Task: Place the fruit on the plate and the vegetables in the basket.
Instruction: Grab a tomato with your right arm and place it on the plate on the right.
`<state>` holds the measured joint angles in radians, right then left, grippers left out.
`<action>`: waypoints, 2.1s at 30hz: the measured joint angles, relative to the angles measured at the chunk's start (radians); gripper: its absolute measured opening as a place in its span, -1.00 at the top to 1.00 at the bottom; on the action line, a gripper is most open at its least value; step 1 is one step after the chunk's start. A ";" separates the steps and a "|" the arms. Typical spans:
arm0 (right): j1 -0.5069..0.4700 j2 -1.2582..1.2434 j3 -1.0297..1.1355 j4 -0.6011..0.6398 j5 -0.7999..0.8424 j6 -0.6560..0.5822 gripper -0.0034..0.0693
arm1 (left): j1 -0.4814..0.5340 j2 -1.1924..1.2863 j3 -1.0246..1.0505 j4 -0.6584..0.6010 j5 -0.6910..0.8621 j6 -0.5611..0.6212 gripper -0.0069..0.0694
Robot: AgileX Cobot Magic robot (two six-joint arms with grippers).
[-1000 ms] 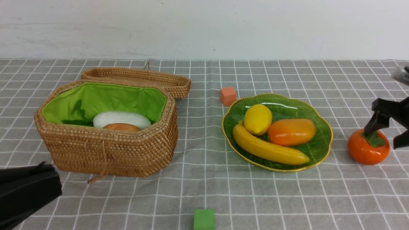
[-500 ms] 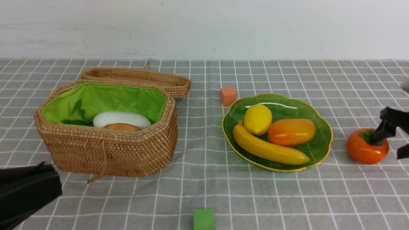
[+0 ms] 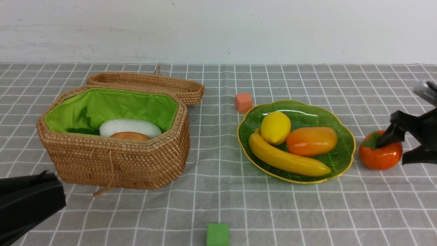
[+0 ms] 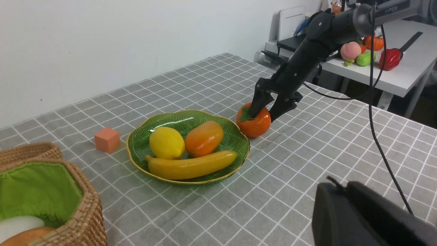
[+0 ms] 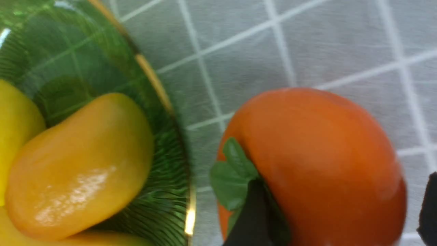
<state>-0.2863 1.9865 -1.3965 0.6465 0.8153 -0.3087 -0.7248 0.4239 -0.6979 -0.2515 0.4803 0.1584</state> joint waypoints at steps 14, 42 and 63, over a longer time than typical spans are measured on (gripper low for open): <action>0.057 0.011 0.000 -0.001 -0.079 -0.030 -0.55 | 0.000 0.000 0.000 0.000 -0.001 0.000 0.72; 0.370 0.112 -0.256 0.021 -0.235 -0.244 -0.45 | 0.000 0.116 0.000 0.055 -0.058 -0.108 0.73; 0.365 -0.213 -0.258 -0.272 0.198 -0.064 -0.05 | 0.000 0.108 0.005 0.093 -0.061 -0.143 0.76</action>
<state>0.0790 1.7732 -1.6547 0.3747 1.0128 -0.3723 -0.7248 0.5318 -0.6929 -0.1583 0.4189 0.0150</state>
